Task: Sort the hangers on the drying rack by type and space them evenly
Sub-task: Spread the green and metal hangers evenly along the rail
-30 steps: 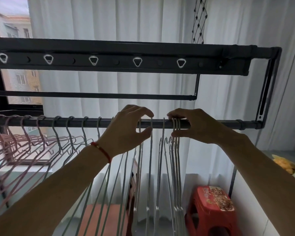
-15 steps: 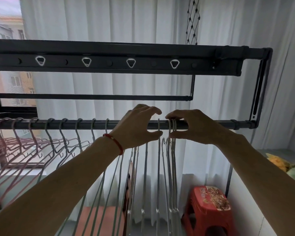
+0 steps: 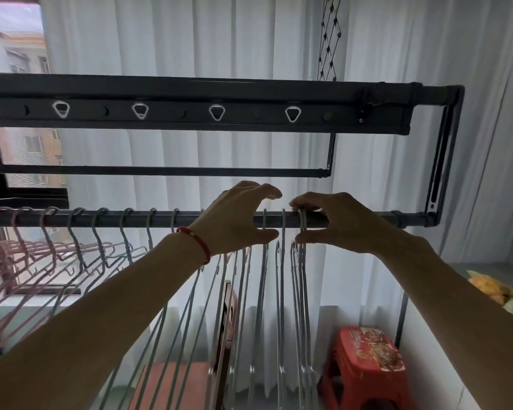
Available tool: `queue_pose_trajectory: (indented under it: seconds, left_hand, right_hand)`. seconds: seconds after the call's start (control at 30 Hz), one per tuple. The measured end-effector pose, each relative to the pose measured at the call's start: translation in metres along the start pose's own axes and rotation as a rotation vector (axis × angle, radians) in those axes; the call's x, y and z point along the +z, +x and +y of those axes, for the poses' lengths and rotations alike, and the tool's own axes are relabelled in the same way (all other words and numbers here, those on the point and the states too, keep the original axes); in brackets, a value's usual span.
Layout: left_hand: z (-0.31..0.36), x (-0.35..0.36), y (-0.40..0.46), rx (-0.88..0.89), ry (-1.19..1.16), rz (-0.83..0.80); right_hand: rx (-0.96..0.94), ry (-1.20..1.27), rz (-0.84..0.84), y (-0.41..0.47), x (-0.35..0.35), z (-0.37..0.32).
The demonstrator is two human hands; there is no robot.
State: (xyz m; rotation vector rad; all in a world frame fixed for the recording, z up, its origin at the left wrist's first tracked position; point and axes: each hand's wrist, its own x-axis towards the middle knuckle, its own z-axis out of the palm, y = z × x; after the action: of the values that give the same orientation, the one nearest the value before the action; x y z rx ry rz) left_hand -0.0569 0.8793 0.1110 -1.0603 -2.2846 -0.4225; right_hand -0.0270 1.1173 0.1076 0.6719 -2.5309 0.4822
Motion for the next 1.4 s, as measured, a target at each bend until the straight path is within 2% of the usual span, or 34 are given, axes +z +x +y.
queue_pose_trajectory:
  seconds: [0.83,1.4]
  left_hand:
    - [0.011,0.011,0.014,0.025,-0.062,-0.005]
    - [0.010,0.018,0.019,0.026,-0.081,-0.009]
  right_hand:
    - [-0.020,-0.070,0.029,-0.009,-0.009,0.012]
    - [0.030,-0.066,-0.008,-0.017,-0.018,0.017]
